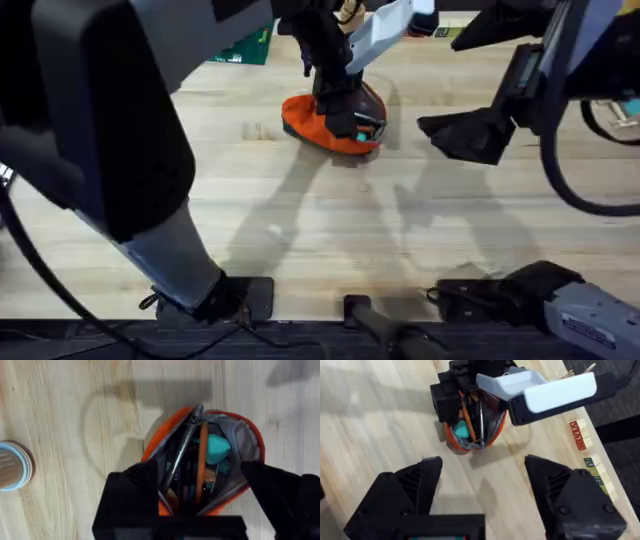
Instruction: Unzip the bag, pick up the pens from the table one at a time and place them inside, then zip the bag closed.
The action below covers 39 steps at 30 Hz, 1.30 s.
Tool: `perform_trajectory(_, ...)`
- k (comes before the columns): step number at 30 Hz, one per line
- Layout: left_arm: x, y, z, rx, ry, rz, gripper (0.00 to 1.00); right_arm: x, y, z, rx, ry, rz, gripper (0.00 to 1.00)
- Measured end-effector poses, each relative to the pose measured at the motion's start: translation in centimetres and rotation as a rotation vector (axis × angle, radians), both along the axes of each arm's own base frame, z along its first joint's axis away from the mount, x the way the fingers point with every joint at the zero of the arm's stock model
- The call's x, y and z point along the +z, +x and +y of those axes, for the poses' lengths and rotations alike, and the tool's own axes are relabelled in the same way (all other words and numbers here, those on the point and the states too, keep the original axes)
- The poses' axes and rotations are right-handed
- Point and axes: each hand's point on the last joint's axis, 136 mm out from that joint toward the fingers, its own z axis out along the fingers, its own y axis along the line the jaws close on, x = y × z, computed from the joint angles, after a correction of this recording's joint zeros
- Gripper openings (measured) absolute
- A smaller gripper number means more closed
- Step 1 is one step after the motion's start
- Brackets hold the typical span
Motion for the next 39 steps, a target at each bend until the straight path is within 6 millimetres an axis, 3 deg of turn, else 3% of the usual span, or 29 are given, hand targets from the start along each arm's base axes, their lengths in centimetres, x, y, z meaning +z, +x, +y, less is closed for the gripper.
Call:
perform_trajectory(12,0.9,0.9,-0.4,0.043,-0.015,-0.013,0.992,0.0,0.0,0.0,0.0,0.0,0.0,0.998)
perform_trajectory(21,7.3,2.3,-1.0,0.176,-0.065,-0.026,0.992,0.0,0.0,0.0,0.0,0.0,0.0,0.997)
perform_trajectory(26,9.4,2.0,-0.6,0.243,-0.059,-0.003,0.992,0.0,0.0,0.0,0.0,0.0,0.0,0.997)
perform_trajectory(39,9.5,1.4,1.3,0.415,0.014,0.077,0.995,0.0,0.0,0.0,0.0,0.0,0.0,0.998)
